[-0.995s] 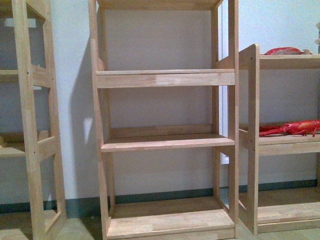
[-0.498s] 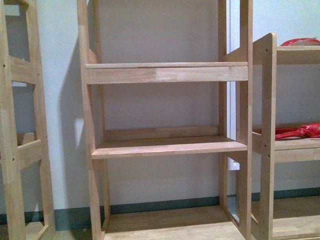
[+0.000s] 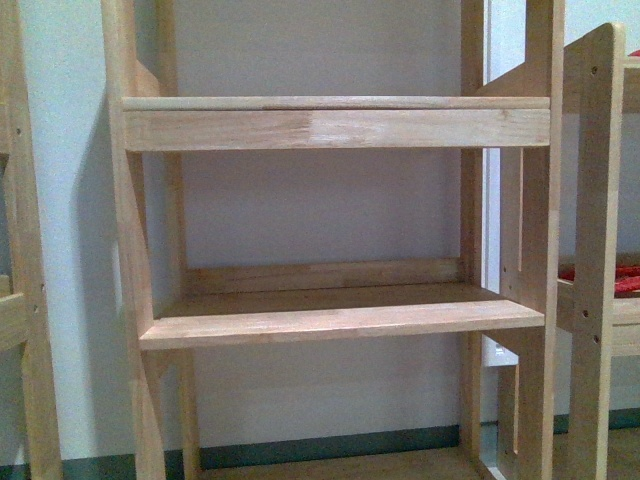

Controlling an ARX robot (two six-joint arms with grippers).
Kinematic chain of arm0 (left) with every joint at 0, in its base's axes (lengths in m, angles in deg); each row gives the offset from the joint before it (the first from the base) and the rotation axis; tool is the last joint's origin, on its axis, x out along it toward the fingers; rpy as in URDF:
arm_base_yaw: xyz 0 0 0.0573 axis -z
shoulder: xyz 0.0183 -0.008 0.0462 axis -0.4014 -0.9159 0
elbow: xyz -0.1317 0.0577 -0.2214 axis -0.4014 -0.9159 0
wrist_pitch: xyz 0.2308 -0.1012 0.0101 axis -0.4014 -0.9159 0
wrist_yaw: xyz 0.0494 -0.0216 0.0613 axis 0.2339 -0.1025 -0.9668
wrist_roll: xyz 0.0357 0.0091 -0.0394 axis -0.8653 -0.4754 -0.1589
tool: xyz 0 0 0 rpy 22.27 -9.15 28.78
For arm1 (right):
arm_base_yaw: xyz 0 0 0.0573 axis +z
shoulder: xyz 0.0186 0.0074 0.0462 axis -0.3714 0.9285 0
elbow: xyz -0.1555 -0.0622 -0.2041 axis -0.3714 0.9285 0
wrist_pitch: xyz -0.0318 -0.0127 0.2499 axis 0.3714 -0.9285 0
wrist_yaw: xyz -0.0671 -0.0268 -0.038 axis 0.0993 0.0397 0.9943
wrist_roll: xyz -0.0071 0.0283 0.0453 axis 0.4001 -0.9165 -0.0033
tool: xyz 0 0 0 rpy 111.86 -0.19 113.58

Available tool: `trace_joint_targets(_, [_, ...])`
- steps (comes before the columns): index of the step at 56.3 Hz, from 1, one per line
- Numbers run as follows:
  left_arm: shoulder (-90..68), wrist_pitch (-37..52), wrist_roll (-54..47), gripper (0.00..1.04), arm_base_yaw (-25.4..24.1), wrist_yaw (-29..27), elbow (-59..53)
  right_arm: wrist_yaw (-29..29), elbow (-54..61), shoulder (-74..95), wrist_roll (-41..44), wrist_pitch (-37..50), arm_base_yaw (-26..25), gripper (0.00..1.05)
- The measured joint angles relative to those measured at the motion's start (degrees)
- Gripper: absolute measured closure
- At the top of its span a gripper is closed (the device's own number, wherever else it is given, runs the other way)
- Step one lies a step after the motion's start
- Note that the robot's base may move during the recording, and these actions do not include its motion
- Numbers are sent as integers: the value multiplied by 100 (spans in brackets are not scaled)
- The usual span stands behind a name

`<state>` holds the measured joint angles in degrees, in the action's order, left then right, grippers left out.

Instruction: Put away toys

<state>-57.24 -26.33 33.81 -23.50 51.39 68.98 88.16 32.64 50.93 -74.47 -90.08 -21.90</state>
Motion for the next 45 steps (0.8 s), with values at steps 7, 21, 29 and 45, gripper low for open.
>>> trace_joint_targets(7, [0, 0, -2, 6, 0, 4, 0, -13, 0, 0, 0, 0, 0, 98])
trace_joint_targets(21, [0, 0, 0, 6, 0, -7, 0, -15, 0, -2, 0, 0, 0, 98])
trace_joint_targets(29, [0, 0, 0, 6, 0, -2, 0, -13, 0, 0, 0, 0, 0, 98])
trace_joint_targets(45, [0, 0, 0, 6, 0, 0, 0, -13, 0, 2, 0, 0, 0, 98])
